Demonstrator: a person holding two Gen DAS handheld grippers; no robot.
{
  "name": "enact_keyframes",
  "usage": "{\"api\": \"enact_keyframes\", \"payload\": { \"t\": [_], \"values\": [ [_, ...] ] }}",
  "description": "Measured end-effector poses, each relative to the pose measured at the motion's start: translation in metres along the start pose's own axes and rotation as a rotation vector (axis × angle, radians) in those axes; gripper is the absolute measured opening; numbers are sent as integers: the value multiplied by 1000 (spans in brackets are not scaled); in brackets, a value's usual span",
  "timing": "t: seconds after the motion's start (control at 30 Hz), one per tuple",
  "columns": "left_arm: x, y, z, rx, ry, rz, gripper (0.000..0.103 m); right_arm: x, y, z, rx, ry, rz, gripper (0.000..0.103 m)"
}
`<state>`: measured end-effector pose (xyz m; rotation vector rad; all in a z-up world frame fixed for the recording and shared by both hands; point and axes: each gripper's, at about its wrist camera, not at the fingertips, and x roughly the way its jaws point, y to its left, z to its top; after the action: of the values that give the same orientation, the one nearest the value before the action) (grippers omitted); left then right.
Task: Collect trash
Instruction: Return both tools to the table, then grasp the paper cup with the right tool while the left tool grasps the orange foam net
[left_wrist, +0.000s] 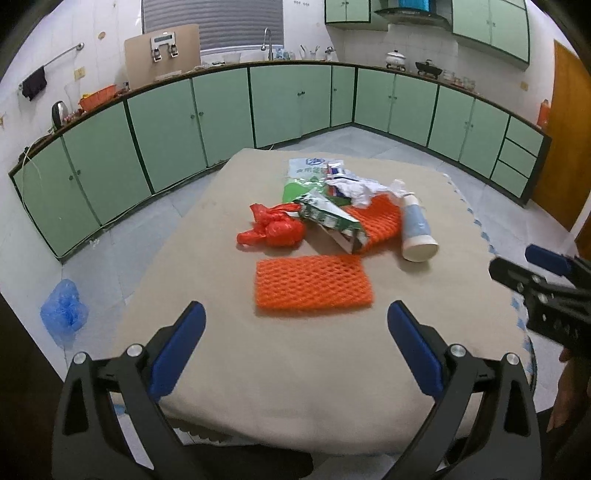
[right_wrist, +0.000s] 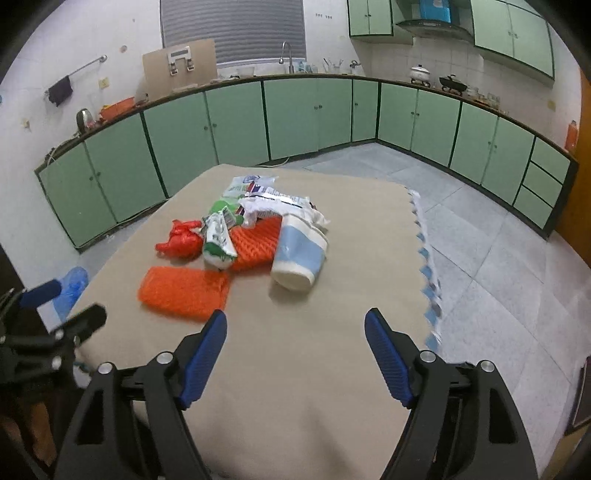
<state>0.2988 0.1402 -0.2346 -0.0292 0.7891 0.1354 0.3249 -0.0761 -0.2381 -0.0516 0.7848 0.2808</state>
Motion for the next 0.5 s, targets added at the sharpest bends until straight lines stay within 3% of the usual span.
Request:
{"api": "enact_keyframes", "payload": {
  "t": [0.5],
  "values": [
    [80,19,14,-5,20,-14,96,123,6,31,41,86,-95,76]
  ]
}}
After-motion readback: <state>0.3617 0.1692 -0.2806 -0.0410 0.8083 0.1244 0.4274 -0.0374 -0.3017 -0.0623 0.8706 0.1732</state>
